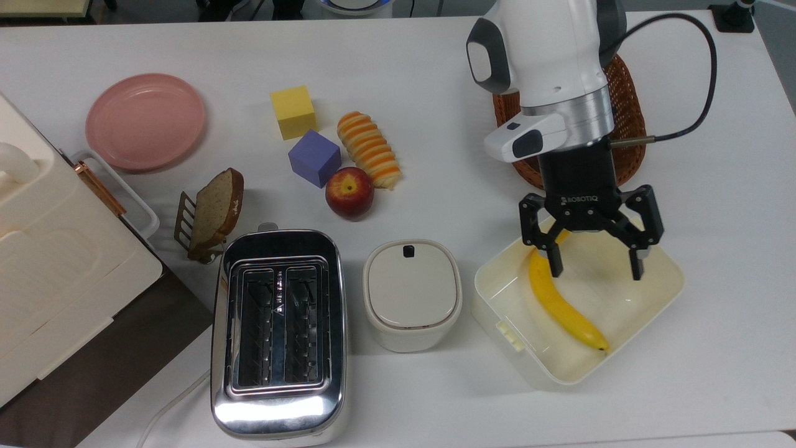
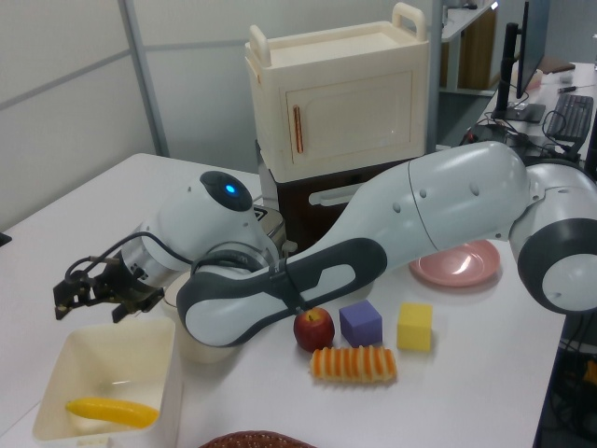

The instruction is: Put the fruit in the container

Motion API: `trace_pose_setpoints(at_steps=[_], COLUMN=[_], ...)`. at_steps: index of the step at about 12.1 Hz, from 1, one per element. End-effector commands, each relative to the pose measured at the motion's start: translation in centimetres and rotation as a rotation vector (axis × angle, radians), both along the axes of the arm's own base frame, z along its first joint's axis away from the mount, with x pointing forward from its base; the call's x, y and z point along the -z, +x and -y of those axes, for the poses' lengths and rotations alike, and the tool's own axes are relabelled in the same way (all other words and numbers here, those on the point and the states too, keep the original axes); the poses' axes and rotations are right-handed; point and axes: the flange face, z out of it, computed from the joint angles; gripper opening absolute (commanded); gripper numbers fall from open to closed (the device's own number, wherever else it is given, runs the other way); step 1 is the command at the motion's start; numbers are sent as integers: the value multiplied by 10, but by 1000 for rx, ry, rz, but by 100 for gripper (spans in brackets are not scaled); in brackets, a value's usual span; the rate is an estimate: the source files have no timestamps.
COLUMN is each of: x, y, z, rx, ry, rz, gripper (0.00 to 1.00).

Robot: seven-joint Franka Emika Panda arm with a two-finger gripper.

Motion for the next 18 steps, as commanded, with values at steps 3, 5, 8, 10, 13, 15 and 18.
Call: trace_pose_setpoints(at_steps=[3,5,8,10,13,15,18], x=[-62,-90,-133,-158,-181,-186,-182], y=[-37,-58,-99,-123,-153,-160,-158], z=[52,83,145,191,251,277,293], rx=[-66,-135,-289,-413,-524,-572,-557], ry=[-206,-306,-441,-508,-549,-563,-557], rz=[-253,-374,-533,-588,-639,-646,-659], gripper=[100,100,100,100,100,100,100])
